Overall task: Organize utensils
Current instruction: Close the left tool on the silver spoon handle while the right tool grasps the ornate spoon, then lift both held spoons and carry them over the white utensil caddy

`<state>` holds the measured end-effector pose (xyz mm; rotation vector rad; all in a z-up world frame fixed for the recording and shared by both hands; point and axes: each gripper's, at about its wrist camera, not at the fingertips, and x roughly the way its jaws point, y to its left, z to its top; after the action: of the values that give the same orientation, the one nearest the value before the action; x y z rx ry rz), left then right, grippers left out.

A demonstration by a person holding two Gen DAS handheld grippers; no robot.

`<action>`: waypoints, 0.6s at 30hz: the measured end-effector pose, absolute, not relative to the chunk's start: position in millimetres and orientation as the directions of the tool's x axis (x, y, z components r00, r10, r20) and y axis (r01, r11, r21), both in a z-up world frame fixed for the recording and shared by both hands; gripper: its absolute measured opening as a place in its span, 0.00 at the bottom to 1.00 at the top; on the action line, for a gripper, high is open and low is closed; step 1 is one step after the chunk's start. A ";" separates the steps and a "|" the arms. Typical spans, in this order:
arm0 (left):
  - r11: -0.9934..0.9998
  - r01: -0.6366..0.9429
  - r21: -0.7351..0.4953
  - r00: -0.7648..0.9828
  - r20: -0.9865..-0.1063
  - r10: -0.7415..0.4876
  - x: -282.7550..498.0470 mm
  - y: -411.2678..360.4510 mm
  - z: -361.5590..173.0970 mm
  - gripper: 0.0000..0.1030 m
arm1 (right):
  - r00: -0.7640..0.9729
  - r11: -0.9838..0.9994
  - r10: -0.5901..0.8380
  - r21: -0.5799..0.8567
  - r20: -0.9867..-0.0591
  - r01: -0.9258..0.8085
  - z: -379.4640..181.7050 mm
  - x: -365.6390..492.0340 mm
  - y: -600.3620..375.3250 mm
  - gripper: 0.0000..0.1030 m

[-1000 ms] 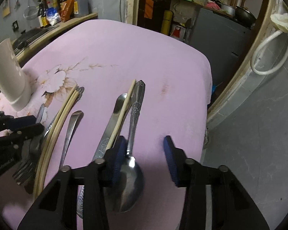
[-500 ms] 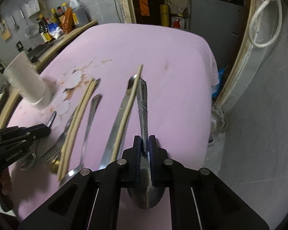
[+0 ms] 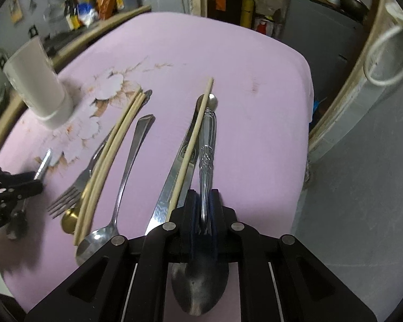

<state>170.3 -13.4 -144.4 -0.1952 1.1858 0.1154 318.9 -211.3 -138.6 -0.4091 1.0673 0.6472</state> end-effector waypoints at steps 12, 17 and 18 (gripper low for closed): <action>0.976 -0.209 -0.068 0.376 -0.927 0.016 181.3 -12.5 -138.0 0.05 | 0.272 0.766 0.355 0.112 -0.894 -0.633 -133.2 330.4 -224.1 0.05; 0.960 -0.246 -0.131 0.506 -0.863 0.012 151.9 -2.4 -120.2 0.04 | 0.312 0.784 0.426 0.175 -0.849 -0.595 -119.5 315.4 -239.5 0.04; 0.954 -0.260 -0.149 0.522 -0.853 0.009 146.4 0.9 -118.0 0.03 | 0.324 0.782 0.451 0.193 -0.832 -0.592 -116.0 310.5 -242.2 0.04</action>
<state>146.4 0.9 -118.0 -0.2727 1.0114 0.1639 310.5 -242.2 -116.0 -0.1561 1.0341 0.6877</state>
